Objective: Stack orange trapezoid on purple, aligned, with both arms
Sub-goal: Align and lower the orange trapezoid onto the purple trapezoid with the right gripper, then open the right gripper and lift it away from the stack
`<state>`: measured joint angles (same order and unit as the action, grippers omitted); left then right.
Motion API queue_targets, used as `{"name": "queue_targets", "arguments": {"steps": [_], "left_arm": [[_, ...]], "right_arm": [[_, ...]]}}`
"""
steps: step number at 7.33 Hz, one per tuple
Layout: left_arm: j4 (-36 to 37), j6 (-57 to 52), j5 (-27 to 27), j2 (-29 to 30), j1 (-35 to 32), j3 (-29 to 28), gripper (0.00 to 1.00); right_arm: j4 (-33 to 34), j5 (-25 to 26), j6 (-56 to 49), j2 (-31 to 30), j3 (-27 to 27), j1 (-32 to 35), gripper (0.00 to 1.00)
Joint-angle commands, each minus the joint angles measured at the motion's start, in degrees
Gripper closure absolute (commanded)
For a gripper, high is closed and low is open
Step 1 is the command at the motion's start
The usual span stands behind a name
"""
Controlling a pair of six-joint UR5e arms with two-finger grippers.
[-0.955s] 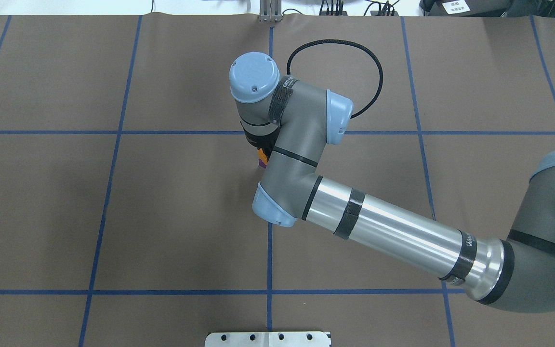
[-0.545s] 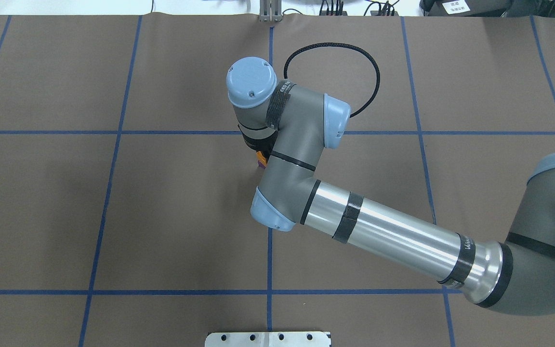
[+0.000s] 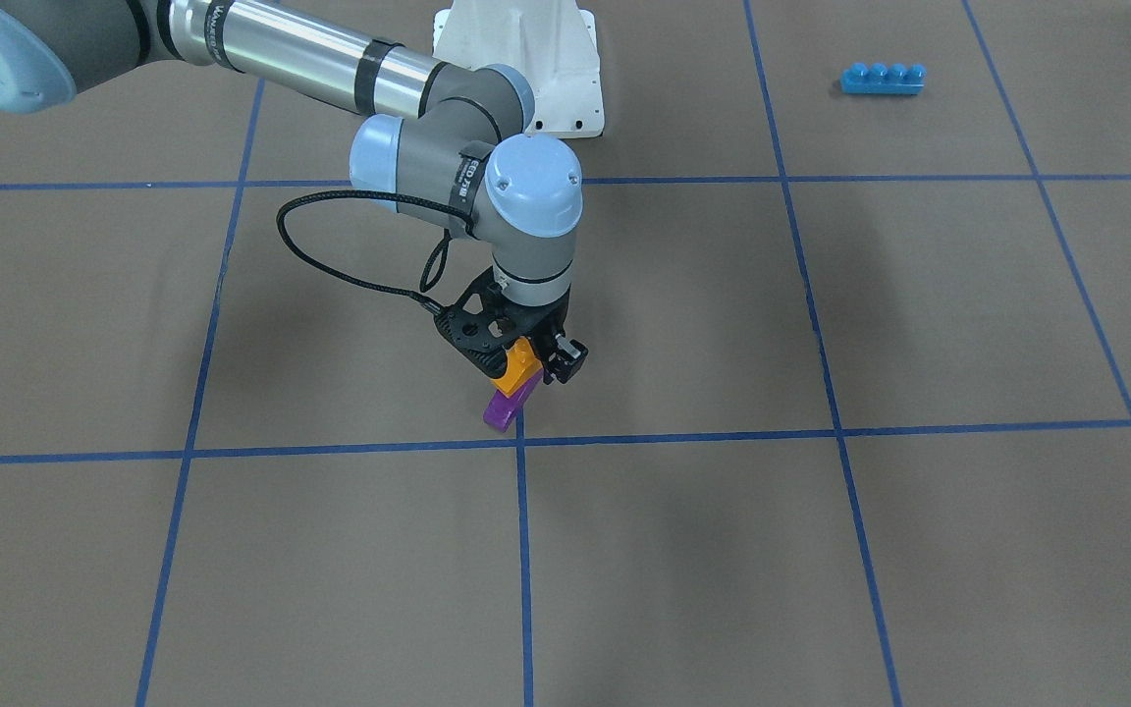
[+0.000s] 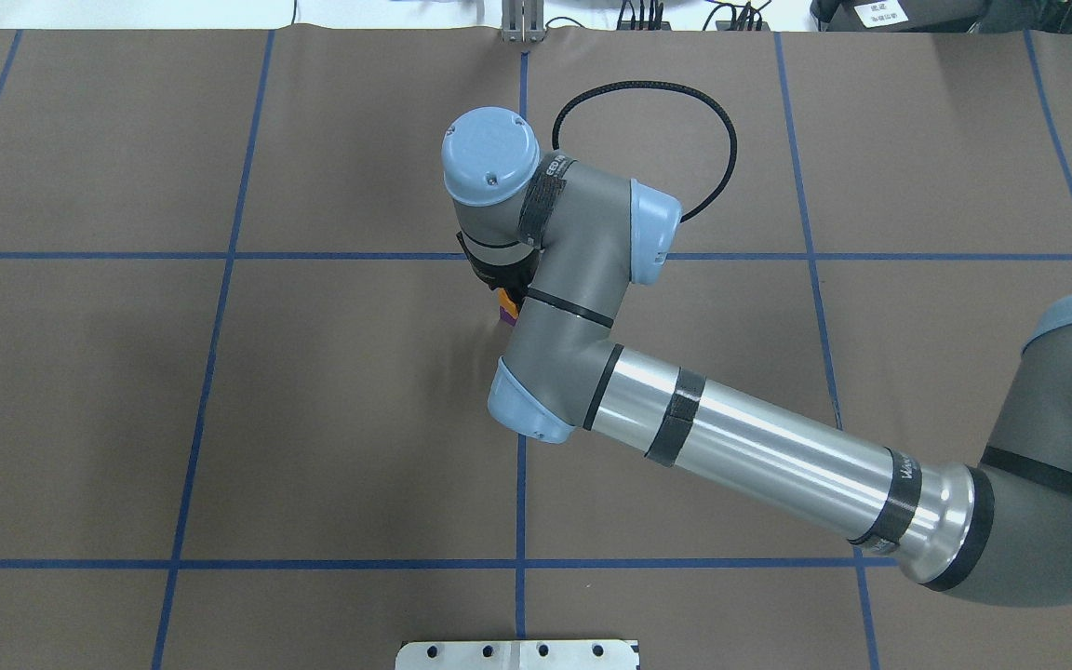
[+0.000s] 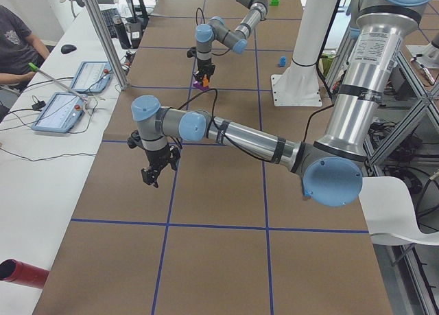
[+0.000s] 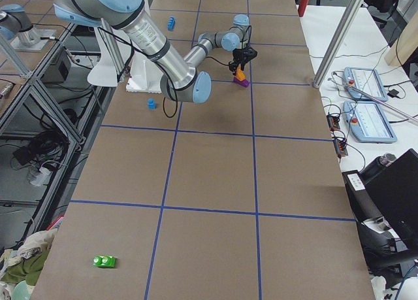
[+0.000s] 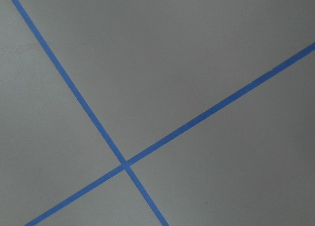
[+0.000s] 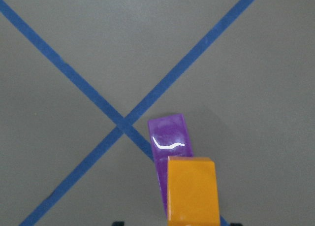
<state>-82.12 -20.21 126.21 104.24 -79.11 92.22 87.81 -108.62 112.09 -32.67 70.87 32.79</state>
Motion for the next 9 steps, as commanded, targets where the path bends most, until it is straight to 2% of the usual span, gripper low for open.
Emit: {"name": "queue_targets", "arguments": {"steps": [1, 2, 3, 5, 6, 7, 9], "left_arm": [[-0.32, 0.00, 0.00, 0.00, -0.08, -0.03, 0.00], [-0.32, -0.17, 0.00, 0.17, 0.01, -0.03, 0.00], [-0.32, -0.09, 0.00, 0.00, -0.16, 0.15, 0.00], [-0.85, 0.00, 0.18, -2.18, -3.06, 0.06, 0.00], [-1.98, 0.52, 0.18, -3.42, -3.93, 0.41, 0.00], [-1.99, 0.70, 0.00, -3.43, -4.12, 0.50, 0.00], [-2.17, -0.17, -0.26, -7.53, -4.47, 0.94, 0.00]], "right_arm": [[0.25, -0.98, -0.03, 0.06, 2.07, 1.92, 0.00], [0.95, -3.68, -1.86, -0.46, 6.00, 4.54, 0.00], [3.22, -6.93, -7.45, -4.56, 13.87, 7.96, 0.00], [4.82, -10.63, -28.49, -19.64, 29.78, 15.68, 0.00], [4.74, -16.92, -40.43, -26.33, 32.12, 22.25, 0.00], [4.56, -20.81, -52.03, -32.83, 33.01, 28.84, 0.00], [4.91, -21.90, -85.10, -44.10, 31.36, 41.15, 0.00]]}}
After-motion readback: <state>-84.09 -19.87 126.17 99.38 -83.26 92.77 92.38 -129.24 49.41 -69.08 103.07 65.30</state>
